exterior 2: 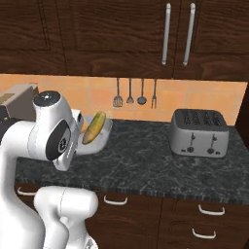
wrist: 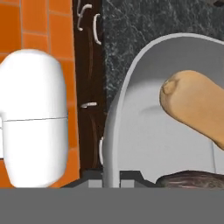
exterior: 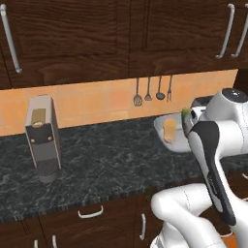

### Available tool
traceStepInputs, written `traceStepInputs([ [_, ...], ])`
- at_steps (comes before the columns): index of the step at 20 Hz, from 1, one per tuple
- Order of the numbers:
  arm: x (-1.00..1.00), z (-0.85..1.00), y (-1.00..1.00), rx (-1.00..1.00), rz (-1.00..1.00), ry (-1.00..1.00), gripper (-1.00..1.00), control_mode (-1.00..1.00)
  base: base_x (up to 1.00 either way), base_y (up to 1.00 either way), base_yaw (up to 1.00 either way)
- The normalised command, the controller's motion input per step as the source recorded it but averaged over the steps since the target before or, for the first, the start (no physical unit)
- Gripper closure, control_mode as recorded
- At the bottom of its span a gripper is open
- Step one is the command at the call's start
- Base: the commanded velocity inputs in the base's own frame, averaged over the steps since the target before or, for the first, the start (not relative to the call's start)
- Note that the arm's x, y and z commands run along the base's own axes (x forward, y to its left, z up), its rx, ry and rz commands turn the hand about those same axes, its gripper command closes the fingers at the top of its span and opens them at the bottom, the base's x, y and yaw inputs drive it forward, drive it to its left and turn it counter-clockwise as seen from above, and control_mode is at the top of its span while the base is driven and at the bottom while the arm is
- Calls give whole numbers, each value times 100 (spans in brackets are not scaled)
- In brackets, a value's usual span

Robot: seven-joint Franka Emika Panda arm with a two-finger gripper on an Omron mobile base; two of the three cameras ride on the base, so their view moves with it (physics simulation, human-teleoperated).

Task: Take the meat container that has the fish and place it on the second highest rack of the freezer. Then take the vegetable container that has the squash and cucumber and place it on the highest rack of the freezer.

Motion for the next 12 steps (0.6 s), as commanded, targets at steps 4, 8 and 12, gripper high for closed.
traceStepInputs([
  [4,0,0,0,0,0,0,100,100,-94,-16,-57],
  [8,0,0,0,0,0,0,100,100,-20,0,-95],
  [12,0,0,0,0,0,0,100,100,0,0,-100],
])
